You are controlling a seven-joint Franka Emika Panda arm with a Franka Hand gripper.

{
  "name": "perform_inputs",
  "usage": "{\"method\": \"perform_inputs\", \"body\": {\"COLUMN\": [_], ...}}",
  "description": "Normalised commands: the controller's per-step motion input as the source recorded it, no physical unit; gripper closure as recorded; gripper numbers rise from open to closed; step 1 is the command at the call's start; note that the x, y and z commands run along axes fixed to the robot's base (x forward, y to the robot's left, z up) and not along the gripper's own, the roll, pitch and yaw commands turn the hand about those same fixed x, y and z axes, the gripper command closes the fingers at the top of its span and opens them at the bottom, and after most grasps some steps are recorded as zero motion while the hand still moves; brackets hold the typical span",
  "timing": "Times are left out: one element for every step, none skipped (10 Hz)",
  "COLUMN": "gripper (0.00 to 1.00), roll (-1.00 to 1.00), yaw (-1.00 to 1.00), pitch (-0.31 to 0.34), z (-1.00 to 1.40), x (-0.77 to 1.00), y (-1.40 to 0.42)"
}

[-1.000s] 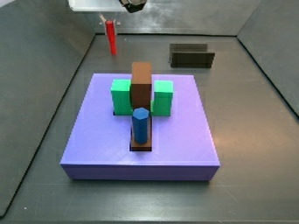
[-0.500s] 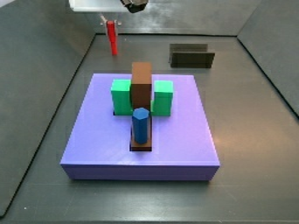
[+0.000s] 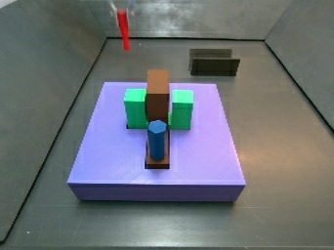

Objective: Pick up the red object. Move up. Move to above the board. Insert the red object.
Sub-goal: Move up, then move to above the board.

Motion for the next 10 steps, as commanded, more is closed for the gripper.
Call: {"method": "perform_inputs", "body": {"gripper": [1.00,1.00,1.00,1.00,1.00,1.00,1.00,1.00,1.00,1.00], "roll": [0.04,0.00,-0.02,0.01,0.01,-0.01,-0.01,0.00,0.02,0.01], "yaw": [0.02,0.00,0.00,-0.01,0.00,-0.01,-0.01,0.00,-0.14,-0.14], "pitch": [0.041,0.000,0.034,0.032,0.014,0.061,0.100,0.067,0.300,0.310], "z": [0.28,1.40,1.40,1.40,1.40,1.40,0.72,0.35,0.19,0.18], "x": [0.01,0.00,-0.03,-0.07,-0.01,0.05,0.02,0.02,0.52,0.51], "y": [0.03,0.00,-0.01,-0.01,0.00,0.01,0.00,-0.01,-1.40,-1.40]}}
